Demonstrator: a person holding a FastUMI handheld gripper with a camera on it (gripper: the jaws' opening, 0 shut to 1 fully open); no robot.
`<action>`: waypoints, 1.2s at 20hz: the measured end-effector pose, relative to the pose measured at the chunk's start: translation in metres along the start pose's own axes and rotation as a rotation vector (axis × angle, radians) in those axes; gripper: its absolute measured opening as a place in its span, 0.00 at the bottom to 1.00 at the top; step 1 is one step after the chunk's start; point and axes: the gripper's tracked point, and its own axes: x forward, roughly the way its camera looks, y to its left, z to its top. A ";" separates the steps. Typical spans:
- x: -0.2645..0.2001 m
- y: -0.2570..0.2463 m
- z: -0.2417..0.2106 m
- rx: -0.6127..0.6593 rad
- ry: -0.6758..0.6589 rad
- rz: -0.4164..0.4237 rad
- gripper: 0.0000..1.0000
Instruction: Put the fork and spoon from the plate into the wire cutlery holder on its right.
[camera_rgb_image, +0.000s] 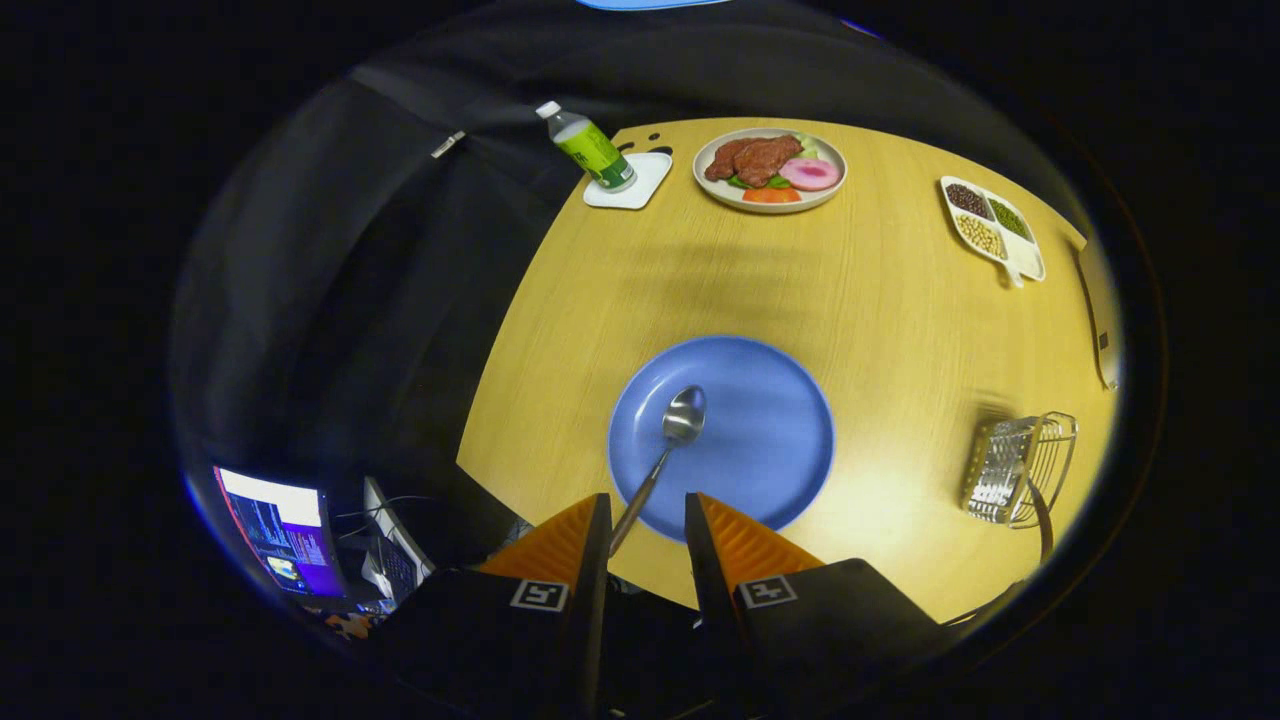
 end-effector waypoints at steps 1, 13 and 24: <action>0.014 0.002 -0.001 0.016 0.017 -0.007 0.47; 0.122 -0.014 -0.011 0.146 0.125 -0.153 0.47; 0.135 -0.020 -0.025 0.191 0.136 -0.177 0.06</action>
